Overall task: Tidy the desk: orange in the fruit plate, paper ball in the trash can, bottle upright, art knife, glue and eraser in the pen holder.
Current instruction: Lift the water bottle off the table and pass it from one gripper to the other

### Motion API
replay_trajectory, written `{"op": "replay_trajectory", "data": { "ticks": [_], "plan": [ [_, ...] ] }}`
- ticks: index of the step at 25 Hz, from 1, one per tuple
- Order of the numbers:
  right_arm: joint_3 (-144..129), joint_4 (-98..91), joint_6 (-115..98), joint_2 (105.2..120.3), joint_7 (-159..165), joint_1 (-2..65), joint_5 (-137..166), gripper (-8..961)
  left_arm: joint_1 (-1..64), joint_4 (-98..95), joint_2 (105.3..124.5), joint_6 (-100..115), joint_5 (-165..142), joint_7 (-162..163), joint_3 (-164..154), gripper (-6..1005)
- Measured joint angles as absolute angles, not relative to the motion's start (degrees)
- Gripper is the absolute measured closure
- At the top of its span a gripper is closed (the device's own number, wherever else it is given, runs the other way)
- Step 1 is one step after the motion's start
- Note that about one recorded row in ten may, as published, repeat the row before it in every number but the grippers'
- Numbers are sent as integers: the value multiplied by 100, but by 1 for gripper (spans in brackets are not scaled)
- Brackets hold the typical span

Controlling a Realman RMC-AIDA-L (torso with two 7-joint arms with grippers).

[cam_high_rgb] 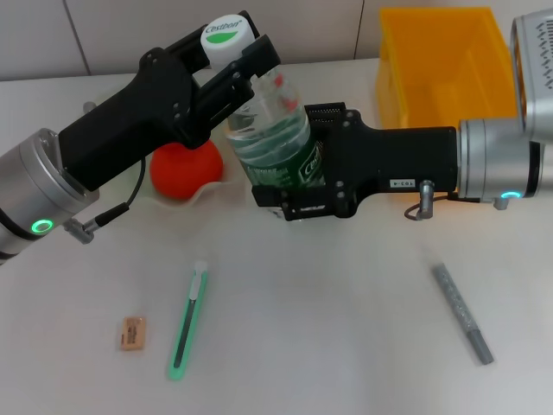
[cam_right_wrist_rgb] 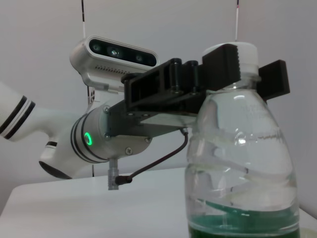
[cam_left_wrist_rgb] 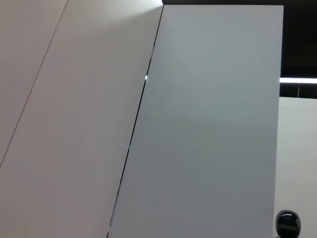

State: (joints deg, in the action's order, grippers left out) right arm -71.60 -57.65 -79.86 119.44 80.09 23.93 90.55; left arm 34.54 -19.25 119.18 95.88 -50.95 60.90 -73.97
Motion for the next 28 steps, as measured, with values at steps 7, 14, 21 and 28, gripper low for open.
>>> {"op": "replay_trajectory", "data": {
  "ticks": [7,14,21,28],
  "plan": [
    [-7242,-6062,-8027,11944,8093,2144,9059,183,3460,-1924,11918,9558,-5096,6092,-7391,558],
    [-7286,-6244,-8040,11946,8162,1953,9052,183,3472,-1924,11918,9549,-5096,6088,-7391,558],
    [-7287,-6372,-8050,11949,8173,1820,9052,183,3476,-1925,11918,9569,-5096,6013,-7419,558],
    [-7241,-6445,-8068,11947,8174,1714,9040,182,3450,-1920,11918,9588,-5096,5951,-7425,559]
  ]
}}
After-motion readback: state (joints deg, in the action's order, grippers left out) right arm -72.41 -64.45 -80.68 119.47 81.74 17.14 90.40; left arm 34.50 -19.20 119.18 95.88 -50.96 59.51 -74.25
